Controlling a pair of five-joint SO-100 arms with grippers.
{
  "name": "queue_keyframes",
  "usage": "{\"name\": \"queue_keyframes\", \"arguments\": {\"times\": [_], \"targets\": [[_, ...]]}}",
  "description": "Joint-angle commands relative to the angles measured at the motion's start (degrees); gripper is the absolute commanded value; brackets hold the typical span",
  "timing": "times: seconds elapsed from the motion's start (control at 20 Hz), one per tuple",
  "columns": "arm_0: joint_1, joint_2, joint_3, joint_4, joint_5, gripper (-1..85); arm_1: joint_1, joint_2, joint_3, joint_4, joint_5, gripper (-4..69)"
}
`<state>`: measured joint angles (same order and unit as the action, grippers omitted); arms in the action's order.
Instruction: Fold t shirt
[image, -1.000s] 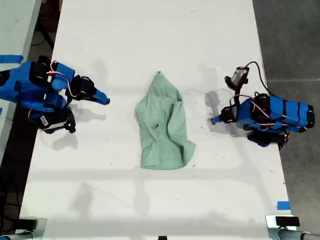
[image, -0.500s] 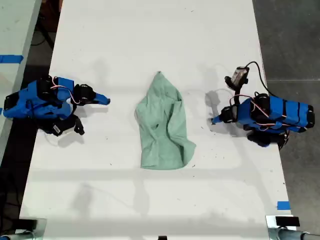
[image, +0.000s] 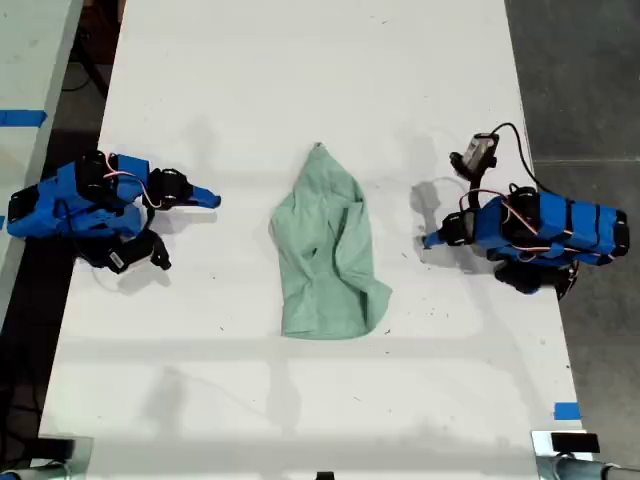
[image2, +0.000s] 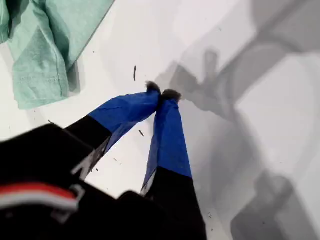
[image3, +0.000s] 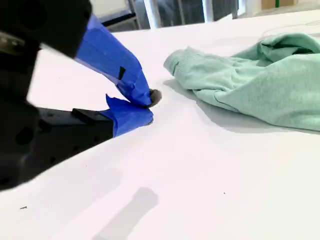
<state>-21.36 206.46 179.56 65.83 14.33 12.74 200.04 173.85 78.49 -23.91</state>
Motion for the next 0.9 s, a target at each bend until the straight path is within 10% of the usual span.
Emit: {"name": "queue_keyframes", "arguments": {"times": [0.0, 0.85], "targets": [[-0.5, 0.3, -0.9, -1.1, 0.5, -0.3, 0.4, 0.6, 1.8, -0.3, 0.4, 1.4], [-1.1, 0.3, -0.6, -1.5, 1.1, -0.3, 0.5, 0.6, 1.8, -0.3, 0.4, 1.4]]}}
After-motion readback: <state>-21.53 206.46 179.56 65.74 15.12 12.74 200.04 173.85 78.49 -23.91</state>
